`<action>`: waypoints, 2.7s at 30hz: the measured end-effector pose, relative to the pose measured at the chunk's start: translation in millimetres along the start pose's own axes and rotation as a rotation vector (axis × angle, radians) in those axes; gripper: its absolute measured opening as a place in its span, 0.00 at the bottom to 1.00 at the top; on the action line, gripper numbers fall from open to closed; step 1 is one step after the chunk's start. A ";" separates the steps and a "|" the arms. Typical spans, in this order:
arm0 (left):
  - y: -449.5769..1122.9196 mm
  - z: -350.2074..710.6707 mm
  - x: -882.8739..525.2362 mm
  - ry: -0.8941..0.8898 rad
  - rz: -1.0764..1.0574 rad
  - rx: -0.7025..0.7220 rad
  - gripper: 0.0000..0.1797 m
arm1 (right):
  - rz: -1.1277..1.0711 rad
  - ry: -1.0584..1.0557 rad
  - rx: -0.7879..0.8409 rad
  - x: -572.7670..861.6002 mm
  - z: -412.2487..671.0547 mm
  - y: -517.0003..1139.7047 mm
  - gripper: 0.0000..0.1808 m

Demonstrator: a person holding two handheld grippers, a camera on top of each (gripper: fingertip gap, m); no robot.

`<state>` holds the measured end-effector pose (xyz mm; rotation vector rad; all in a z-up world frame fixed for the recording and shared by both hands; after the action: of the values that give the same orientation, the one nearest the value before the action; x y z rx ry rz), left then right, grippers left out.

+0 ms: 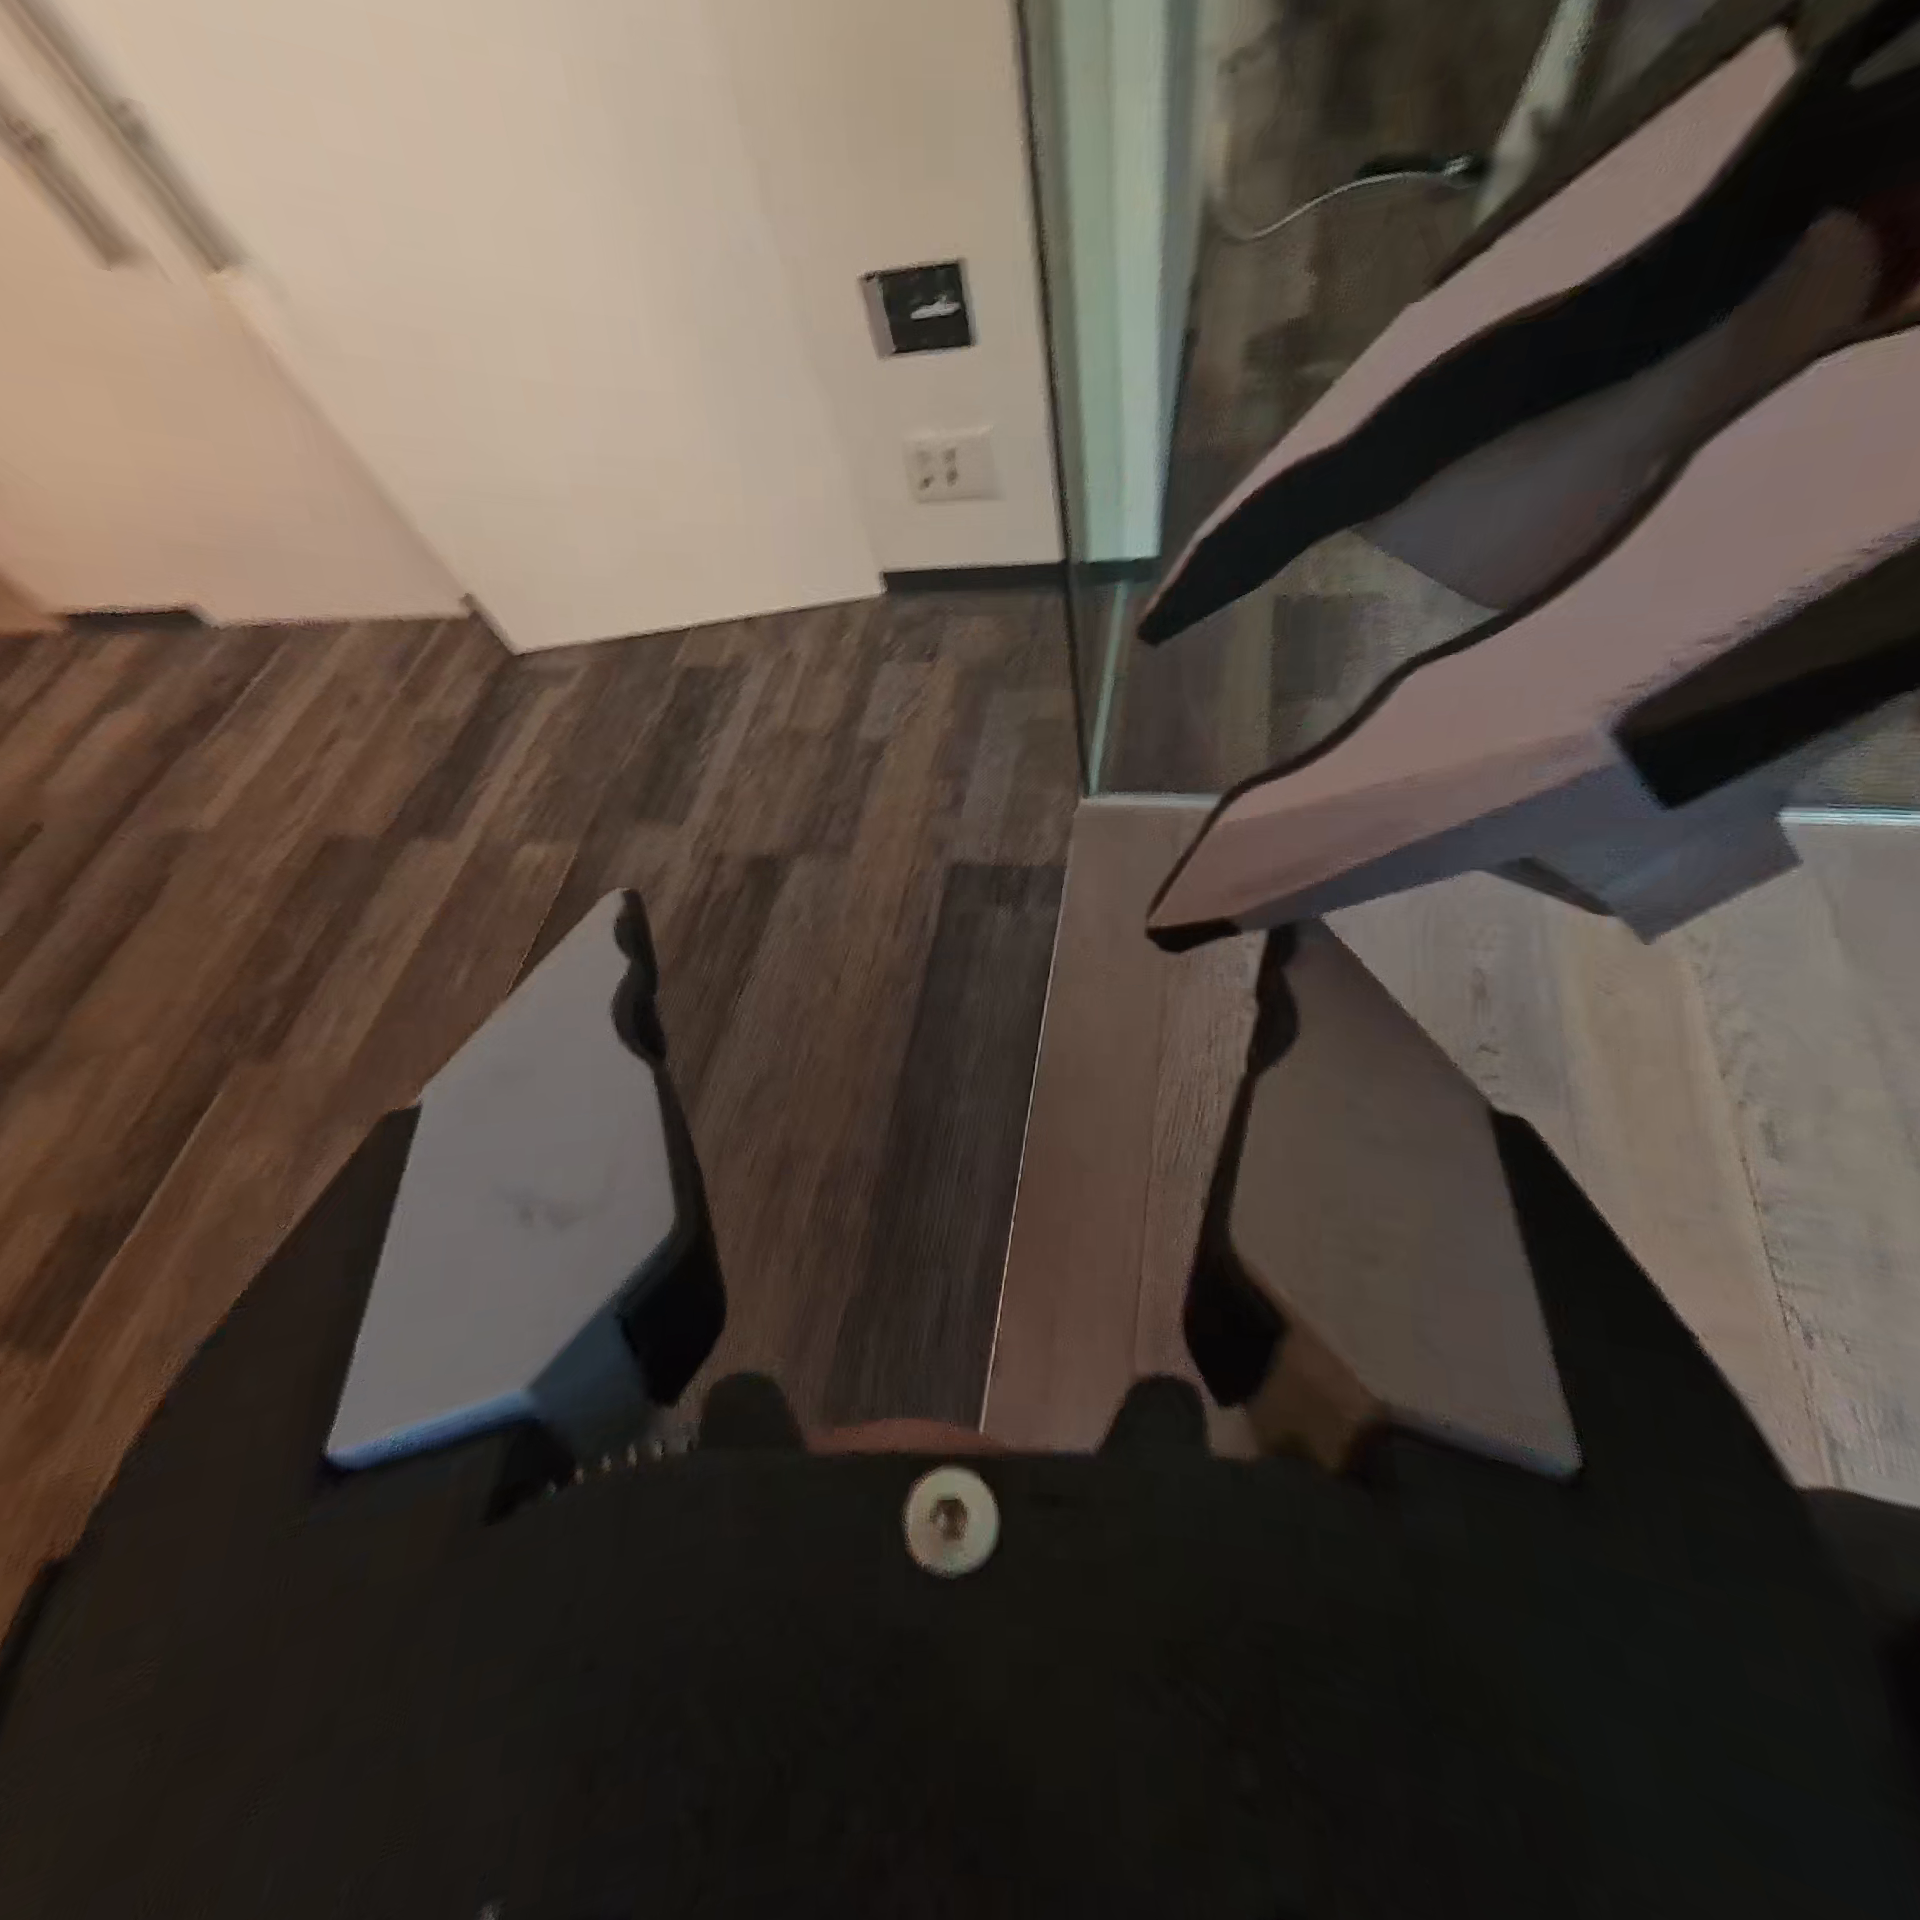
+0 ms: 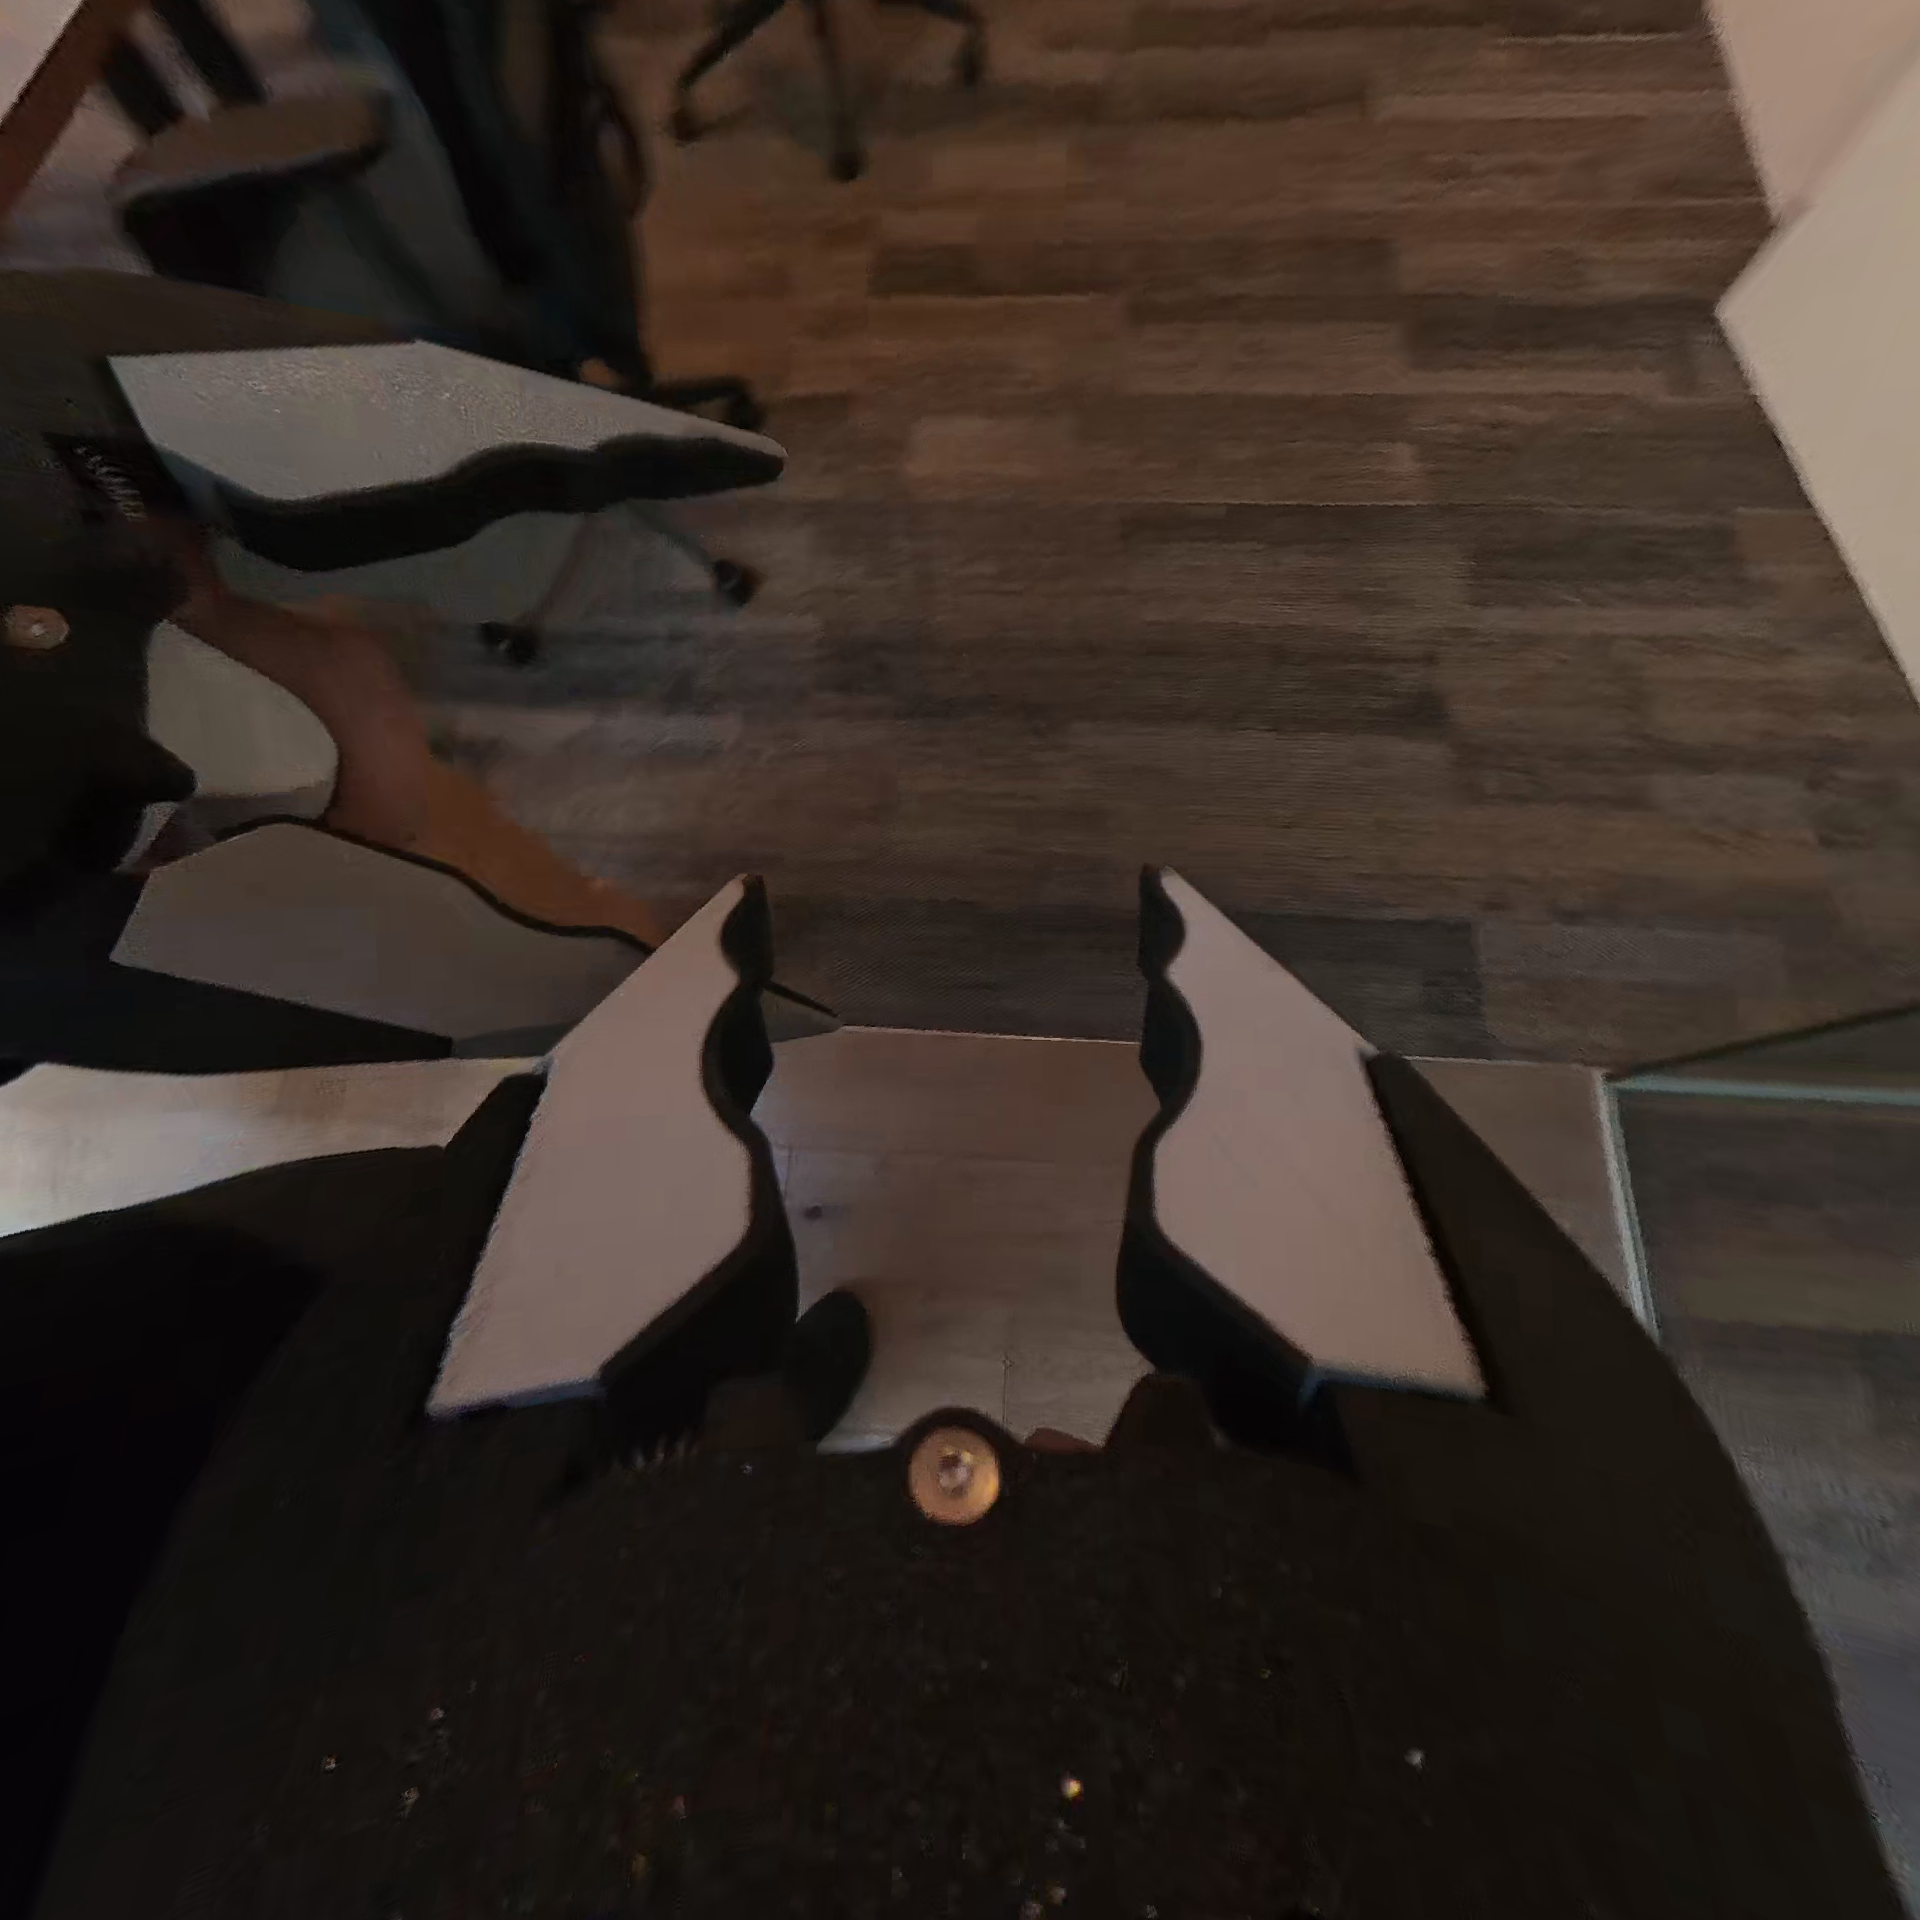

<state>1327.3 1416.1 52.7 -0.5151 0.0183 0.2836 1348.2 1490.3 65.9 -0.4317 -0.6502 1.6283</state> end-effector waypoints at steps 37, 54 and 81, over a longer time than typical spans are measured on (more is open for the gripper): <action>222.9 -17.9 -929.6 -0.378 0.147 -0.112 0.44 | 0.448 -0.153 0.183 147.5 649.0 841.1 0.53; 220.9 -85.0 -1389.8 -0.339 0.376 0.062 0.25 | 0.313 -0.445 0.494 -0.9 968.6 1171.5 0.56; 239.1 -74.7 -2169.6 -0.373 0.532 0.056 0.14 | 0.703 -0.422 0.301 -27.9 1447.9 1731.7 0.49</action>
<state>-818.2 1008.0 63.6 -0.3887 -0.2012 0.8935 -874.1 1093.7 82.1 -0.0835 -0.5748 2.4860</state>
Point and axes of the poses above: each gripper's, where its closed fingertips meet, y out along the fingers, z out of its top, x = y × z across the jaws, the point moved 4 cm from there along -y, back along the fingers, and after that the axes turned 13 degrees about -z, right-handed, at the moved point
